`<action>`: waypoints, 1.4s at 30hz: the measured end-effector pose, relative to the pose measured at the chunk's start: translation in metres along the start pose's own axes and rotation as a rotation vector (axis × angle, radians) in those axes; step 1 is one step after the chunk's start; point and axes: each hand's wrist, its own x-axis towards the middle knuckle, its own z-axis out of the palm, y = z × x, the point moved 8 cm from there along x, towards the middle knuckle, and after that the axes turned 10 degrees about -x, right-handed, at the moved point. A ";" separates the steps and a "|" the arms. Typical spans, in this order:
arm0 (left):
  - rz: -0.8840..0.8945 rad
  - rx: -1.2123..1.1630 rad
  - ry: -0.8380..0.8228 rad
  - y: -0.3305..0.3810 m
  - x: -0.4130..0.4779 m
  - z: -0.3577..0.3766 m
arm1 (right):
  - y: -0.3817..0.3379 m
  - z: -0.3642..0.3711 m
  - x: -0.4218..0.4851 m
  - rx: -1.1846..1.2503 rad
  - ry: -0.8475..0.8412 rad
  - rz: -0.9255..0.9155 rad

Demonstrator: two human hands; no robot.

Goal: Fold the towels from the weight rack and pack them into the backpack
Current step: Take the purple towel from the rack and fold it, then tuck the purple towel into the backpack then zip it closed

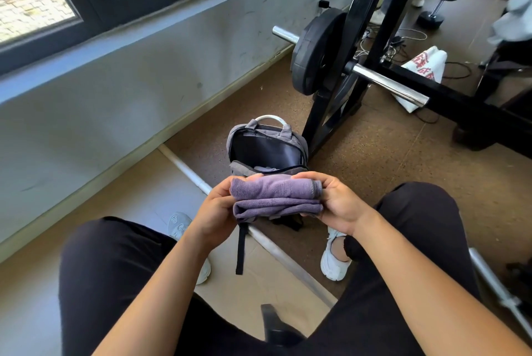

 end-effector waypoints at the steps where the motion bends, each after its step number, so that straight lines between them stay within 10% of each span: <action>1: -0.005 -0.009 -0.015 -0.001 0.001 -0.002 | 0.000 0.001 0.000 0.005 -0.006 -0.005; 12: -0.154 0.203 0.130 -0.010 0.000 -0.010 | 0.010 -0.007 0.008 -0.146 0.008 -0.007; 20: -0.065 0.661 0.108 -0.008 0.005 -0.020 | 0.011 -0.026 0.009 -0.843 0.186 -0.101; 24: -0.206 1.039 -0.104 -0.017 0.006 -0.013 | 0.017 -0.022 0.009 -1.022 0.054 -0.032; 32: 0.069 1.498 -0.234 -0.002 0.040 0.002 | 0.031 -0.002 0.041 -1.308 -0.253 0.049; 42: 0.066 1.666 -0.088 0.027 0.149 -0.068 | -0.032 -0.062 0.139 -1.458 0.134 -0.080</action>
